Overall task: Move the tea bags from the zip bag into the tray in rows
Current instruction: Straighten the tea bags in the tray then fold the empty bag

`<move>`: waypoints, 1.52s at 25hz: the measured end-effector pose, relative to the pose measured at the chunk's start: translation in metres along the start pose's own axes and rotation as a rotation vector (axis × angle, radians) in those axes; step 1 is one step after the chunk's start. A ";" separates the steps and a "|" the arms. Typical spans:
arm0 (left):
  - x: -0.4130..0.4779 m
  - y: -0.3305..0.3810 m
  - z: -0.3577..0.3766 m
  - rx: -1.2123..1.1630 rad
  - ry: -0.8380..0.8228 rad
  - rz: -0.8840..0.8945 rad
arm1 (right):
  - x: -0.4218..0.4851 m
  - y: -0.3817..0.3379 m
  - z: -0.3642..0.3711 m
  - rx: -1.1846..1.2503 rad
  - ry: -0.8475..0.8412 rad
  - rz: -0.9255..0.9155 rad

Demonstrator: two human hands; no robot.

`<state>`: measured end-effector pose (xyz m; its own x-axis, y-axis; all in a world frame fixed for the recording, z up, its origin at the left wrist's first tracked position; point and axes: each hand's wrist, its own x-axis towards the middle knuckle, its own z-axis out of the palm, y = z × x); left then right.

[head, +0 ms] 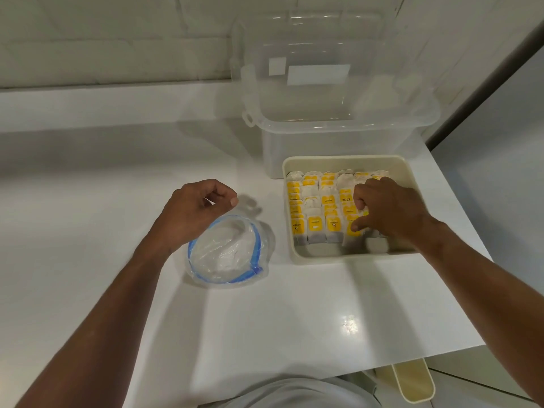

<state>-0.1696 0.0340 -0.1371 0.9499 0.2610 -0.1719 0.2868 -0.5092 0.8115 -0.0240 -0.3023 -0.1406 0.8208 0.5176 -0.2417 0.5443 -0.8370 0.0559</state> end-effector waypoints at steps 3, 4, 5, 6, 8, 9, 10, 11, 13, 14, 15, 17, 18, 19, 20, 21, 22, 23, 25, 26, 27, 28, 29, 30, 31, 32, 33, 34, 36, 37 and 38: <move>0.001 -0.001 0.001 0.012 -0.001 0.002 | -0.007 0.003 -0.001 -0.096 -0.100 0.053; 0.001 -0.001 0.002 0.016 0.000 0.002 | -0.008 0.002 0.001 -0.098 -0.124 0.067; 0.001 -0.002 0.002 0.018 0.000 -0.002 | -0.009 0.000 0.003 -0.093 -0.135 0.072; 0.001 -0.002 0.002 0.019 -0.001 -0.005 | -0.010 -0.002 0.005 -0.085 -0.145 0.073; 0.001 -0.002 0.003 0.025 -0.005 -0.005 | -0.009 -0.005 0.004 -0.052 -0.158 0.080; 0.001 -0.002 0.003 0.027 -0.006 -0.005 | -0.010 -0.006 0.003 -0.035 -0.159 0.084; 0.001 -0.002 0.003 0.028 -0.007 -0.007 | -0.010 -0.006 0.002 -0.027 -0.153 0.088; 0.002 -0.002 0.003 0.028 -0.007 -0.007 | -0.011 -0.005 0.001 -0.024 -0.143 0.088; 0.002 -0.002 0.003 0.031 -0.005 -0.009 | -0.010 -0.006 0.002 -0.017 -0.127 0.078; 0.002 -0.002 0.003 0.034 -0.004 -0.010 | -0.010 -0.007 0.002 -0.018 -0.123 0.076; 0.002 -0.001 0.004 0.035 -0.006 -0.009 | -0.010 -0.010 0.003 -0.026 -0.117 0.076; 0.001 -0.001 0.004 0.034 -0.009 -0.008 | -0.009 -0.013 0.003 -0.032 -0.099 0.086; 0.001 -0.001 0.004 0.033 -0.008 -0.010 | -0.009 -0.014 0.002 -0.016 -0.095 0.092; 0.001 -0.001 0.003 0.032 -0.006 -0.011 | -0.009 -0.014 0.001 0.003 -0.102 0.096; 0.000 -0.002 0.002 0.028 -0.004 -0.011 | -0.009 -0.014 0.001 0.012 -0.116 0.093; 0.000 -0.003 0.002 0.024 -0.004 -0.013 | -0.009 -0.015 0.002 0.007 -0.130 0.083; 0.000 -0.003 0.002 0.020 -0.005 -0.014 | -0.009 -0.016 0.004 -0.012 -0.129 0.077; -0.001 -0.004 0.002 0.015 -0.007 -0.017 | -0.008 -0.016 0.006 -0.031 -0.118 0.079; -0.002 -0.005 0.002 0.011 -0.005 -0.019 | -0.006 -0.017 0.006 -0.023 -0.103 0.097; -0.003 -0.006 0.001 0.011 -0.004 -0.018 | -0.006 -0.017 0.003 0.011 -0.106 0.112; -0.004 -0.007 -0.001 0.010 -0.001 -0.015 | -0.008 -0.019 -0.002 0.065 -0.104 0.128; -0.004 -0.009 -0.003 0.008 0.004 -0.013 | -0.011 -0.021 -0.009 0.132 -0.094 0.140; -0.005 -0.010 -0.005 0.008 0.010 -0.017 | -0.014 -0.027 -0.018 0.210 -0.070 0.139; -0.006 -0.012 -0.008 0.015 0.014 -0.023 | -0.019 -0.035 -0.028 0.296 -0.032 0.115; -0.007 -0.015 -0.011 0.026 0.009 -0.034 | -0.023 -0.047 -0.038 0.388 0.010 0.065; -0.008 -0.018 -0.013 0.035 -0.004 -0.046 | -0.028 -0.063 -0.048 0.474 0.046 -0.004; -0.010 -0.020 -0.015 0.039 -0.026 -0.062 | -0.033 -0.081 -0.055 0.541 0.071 -0.074; -0.012 -0.022 -0.016 0.044 -0.055 -0.078 | -0.037 -0.100 -0.058 0.578 0.084 -0.131; -0.016 -0.026 -0.015 0.097 -0.106 -0.104 | -0.044 -0.139 -0.052 0.545 0.080 -0.162; -0.017 -0.028 -0.013 0.135 -0.114 -0.113 | -0.047 -0.157 -0.044 0.469 0.068 -0.141; -0.019 -0.031 -0.012 0.157 -0.107 -0.121 | -0.050 -0.174 -0.034 0.369 0.037 -0.103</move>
<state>-0.1984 0.0543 -0.1523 0.9128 0.2434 -0.3279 0.4072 -0.6031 0.6859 -0.1541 -0.1765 -0.1053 0.7746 0.6026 -0.1921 0.5306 -0.7844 -0.3212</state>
